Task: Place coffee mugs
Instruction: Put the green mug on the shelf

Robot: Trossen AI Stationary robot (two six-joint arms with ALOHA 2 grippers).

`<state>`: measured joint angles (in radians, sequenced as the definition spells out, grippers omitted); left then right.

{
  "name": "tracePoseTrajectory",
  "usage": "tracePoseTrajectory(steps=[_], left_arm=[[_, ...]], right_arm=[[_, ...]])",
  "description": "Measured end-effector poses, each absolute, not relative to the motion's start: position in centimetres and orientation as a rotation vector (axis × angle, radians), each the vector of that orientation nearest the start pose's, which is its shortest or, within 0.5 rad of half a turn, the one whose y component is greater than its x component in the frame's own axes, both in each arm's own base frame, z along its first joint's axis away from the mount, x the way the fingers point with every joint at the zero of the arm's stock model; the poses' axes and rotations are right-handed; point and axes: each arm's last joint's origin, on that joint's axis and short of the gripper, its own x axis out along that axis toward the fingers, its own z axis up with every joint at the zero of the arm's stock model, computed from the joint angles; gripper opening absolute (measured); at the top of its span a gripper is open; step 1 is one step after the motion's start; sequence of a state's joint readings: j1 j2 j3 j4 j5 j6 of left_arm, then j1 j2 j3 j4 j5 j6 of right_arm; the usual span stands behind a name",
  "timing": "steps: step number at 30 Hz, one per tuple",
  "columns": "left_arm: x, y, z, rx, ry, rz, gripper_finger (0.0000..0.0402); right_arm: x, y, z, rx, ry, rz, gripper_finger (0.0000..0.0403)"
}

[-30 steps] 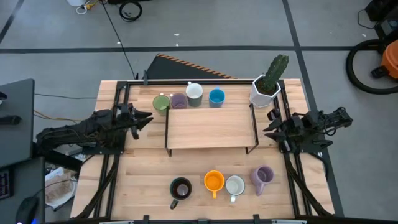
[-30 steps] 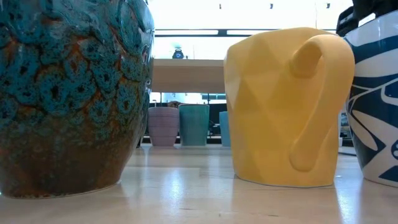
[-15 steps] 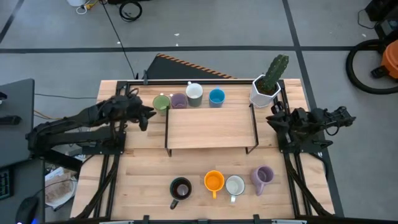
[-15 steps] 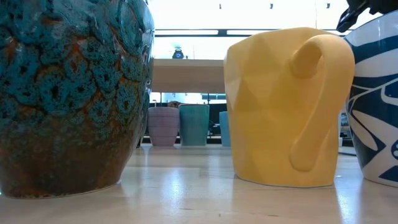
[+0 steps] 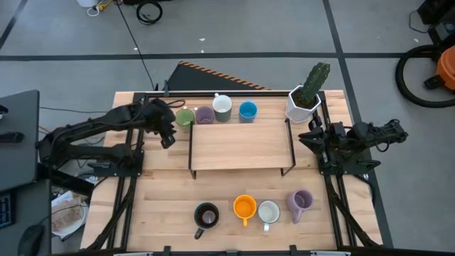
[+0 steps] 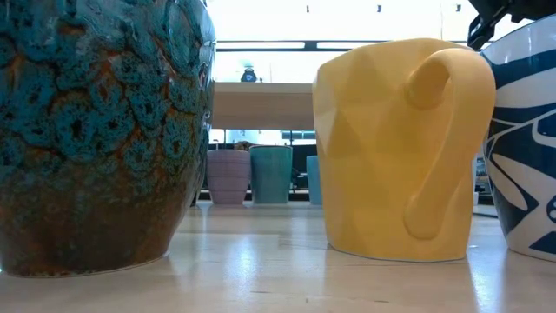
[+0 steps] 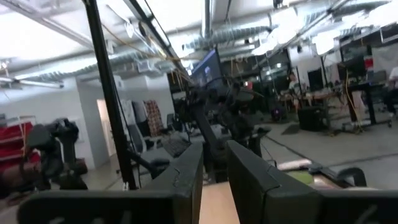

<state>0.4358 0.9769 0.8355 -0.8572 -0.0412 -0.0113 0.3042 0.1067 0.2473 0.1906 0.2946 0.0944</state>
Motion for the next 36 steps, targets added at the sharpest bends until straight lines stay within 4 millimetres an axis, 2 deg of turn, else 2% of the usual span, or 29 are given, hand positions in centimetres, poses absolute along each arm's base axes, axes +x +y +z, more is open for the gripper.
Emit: tracePoseTrajectory(steps=[4,9,14,19,25,33,36], left_arm=[[17.2,8.2,27.1,-0.103,1.052,0.387,0.0117],[18.3,8.9,25.7,0.127,1.206,0.274,0.0124],[19.1,9.4,24.6,0.293,1.261,0.189,0.0171],[19.3,9.9,24.6,0.391,1.256,0.168,0.0229],[18.8,11.4,24.7,0.388,1.221,0.148,0.0247],[18.0,13.2,24.9,0.312,1.104,0.083,0.0223],[18.3,13.7,24.3,0.276,1.103,0.051,0.0216]], right_arm=[[8.1,1.7,26.3,0.185,-0.303,0.023,0.0077],[8.3,1.7,26.9,0.174,-0.292,0.02,0.0077],[8.6,1.8,26.6,0.156,-0.261,0.019,0.0077],[9.0,1.9,26.5,0.15,-0.243,0.016,0.0077],[9.1,2.0,26.4,0.162,-0.235,0.012,0.0077],[9.1,1.9,26.5,0.172,-0.243,0.012,0.0077],[9.1,1.9,26.5,0.168,-0.243,0.012,0.0077]])
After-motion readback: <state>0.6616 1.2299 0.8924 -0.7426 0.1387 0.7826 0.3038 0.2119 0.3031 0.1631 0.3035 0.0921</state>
